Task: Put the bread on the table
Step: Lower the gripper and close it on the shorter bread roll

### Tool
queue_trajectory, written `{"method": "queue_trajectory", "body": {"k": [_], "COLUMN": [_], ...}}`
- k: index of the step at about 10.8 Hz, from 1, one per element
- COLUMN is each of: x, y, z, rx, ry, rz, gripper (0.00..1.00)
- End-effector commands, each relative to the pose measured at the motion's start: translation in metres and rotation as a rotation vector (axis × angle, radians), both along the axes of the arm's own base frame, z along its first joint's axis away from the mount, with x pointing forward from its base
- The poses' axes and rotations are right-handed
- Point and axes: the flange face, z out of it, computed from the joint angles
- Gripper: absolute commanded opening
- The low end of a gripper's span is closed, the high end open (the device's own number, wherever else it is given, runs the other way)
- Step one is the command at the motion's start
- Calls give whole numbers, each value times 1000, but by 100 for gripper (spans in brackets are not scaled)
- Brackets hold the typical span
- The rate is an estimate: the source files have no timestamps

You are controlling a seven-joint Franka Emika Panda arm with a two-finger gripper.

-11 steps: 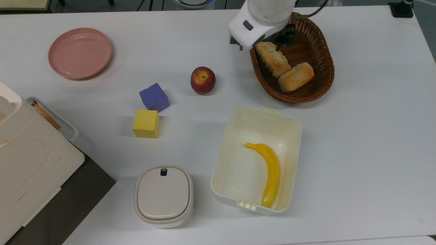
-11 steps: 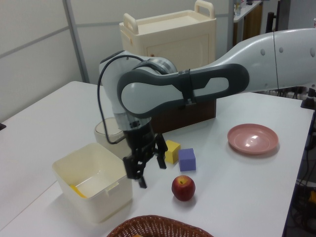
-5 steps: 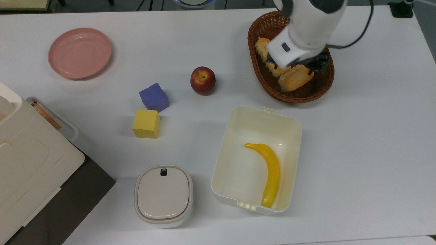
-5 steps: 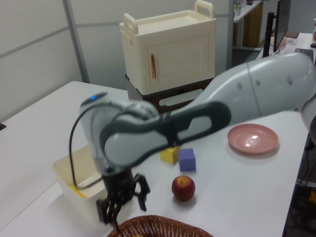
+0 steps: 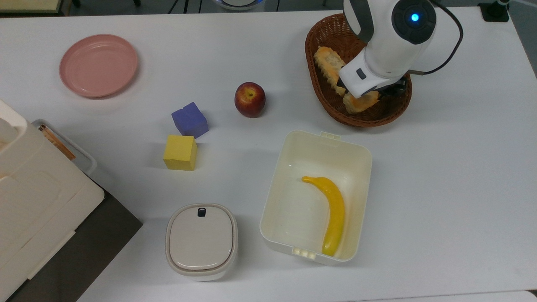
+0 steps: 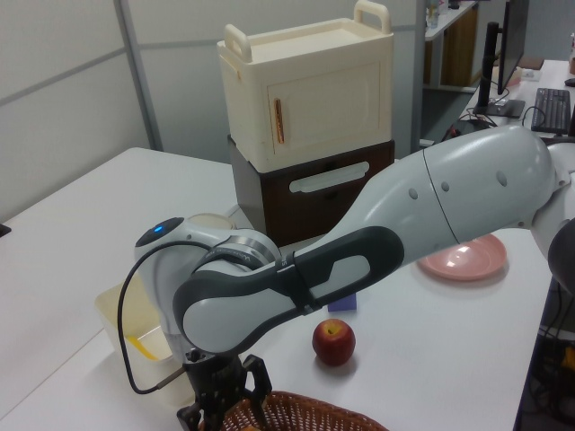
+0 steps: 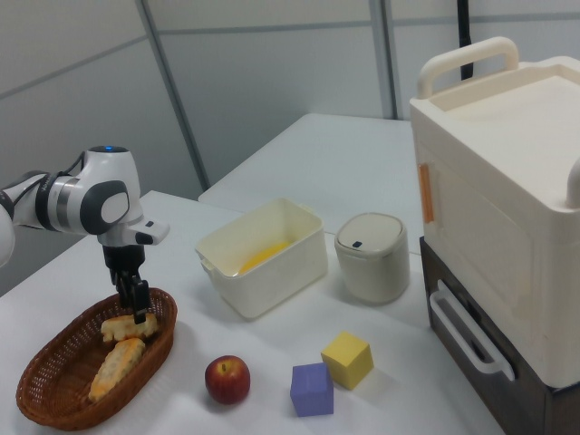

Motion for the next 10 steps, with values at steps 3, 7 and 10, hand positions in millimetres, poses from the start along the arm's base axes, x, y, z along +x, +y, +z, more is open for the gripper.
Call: {"method": "queue_trajectory", "body": {"k": [3, 7, 10], "x": [-13, -12, -16], "y": [4, 2, -13], "z": [-6, 3, 51], "rx": [-18, -14, 2], "ry": [8, 1, -7], "rz": [7, 9, 9], "gripper": [48, 0, 0]}}
